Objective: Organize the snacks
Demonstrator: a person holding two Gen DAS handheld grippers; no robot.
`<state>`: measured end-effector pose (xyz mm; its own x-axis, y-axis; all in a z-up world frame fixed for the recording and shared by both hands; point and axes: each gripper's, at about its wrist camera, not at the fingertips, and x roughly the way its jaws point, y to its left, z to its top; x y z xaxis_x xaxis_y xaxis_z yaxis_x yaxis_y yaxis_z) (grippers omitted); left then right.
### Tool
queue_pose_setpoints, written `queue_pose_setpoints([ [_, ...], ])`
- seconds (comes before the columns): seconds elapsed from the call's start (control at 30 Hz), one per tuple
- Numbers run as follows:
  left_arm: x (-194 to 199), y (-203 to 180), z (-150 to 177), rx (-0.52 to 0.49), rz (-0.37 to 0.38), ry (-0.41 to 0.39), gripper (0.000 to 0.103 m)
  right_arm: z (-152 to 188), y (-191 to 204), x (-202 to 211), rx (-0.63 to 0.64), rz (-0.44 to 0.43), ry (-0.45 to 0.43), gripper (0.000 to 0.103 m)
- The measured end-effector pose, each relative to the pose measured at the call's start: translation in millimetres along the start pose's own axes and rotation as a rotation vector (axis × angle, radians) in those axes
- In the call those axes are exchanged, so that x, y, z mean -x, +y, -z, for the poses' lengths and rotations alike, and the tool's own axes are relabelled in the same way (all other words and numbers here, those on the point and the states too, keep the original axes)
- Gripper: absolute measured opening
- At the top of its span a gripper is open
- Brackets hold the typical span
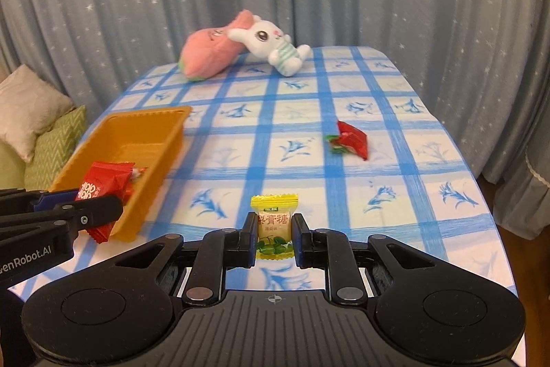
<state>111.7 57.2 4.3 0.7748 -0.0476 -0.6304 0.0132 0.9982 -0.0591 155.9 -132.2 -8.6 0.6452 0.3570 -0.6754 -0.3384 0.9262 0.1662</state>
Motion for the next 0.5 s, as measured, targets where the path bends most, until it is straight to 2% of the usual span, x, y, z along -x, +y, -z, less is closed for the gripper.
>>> queue_pose_setpoints([
  [0.5, 35, 38, 13, 0.043, -0.069, -0.013, 0.023, 0, 53, 10, 0.081, -0.077, -0.017, 0.020],
])
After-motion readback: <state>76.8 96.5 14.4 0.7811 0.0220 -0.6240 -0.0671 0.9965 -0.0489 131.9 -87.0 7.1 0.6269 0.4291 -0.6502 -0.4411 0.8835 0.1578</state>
